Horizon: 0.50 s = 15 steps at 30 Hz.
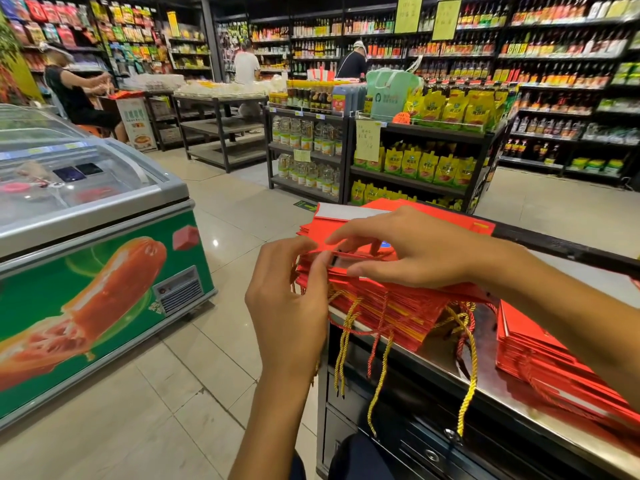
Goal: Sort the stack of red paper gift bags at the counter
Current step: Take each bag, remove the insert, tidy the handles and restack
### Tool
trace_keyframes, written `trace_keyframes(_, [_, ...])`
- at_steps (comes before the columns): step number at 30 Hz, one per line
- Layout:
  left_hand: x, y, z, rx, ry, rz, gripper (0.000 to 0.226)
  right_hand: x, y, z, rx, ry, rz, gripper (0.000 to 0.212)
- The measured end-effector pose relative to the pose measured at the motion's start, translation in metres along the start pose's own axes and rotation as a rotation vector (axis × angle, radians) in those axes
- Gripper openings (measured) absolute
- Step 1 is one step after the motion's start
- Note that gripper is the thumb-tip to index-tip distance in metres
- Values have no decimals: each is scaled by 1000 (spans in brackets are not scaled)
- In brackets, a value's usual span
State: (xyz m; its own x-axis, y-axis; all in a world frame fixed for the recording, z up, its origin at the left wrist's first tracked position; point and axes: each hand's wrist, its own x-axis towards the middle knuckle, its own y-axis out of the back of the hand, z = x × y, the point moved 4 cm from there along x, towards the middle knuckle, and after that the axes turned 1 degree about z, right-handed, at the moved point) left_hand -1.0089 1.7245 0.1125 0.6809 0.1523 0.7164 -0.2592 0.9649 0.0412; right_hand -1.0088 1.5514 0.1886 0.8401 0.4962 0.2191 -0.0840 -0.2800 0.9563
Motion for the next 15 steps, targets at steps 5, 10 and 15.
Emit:
trace_keyframes(5, [-1,0,-3,32,-25,-20,9,2,-1,1,-15,-2,36,33])
trace_keyframes(10, [0,-5,5,81,-11,-78,11,2,-6,-5,-20,44,103,41])
trace_keyframes(15, [5,-12,10,349,119,-94,16,4,-9,-8,-119,36,73,52])
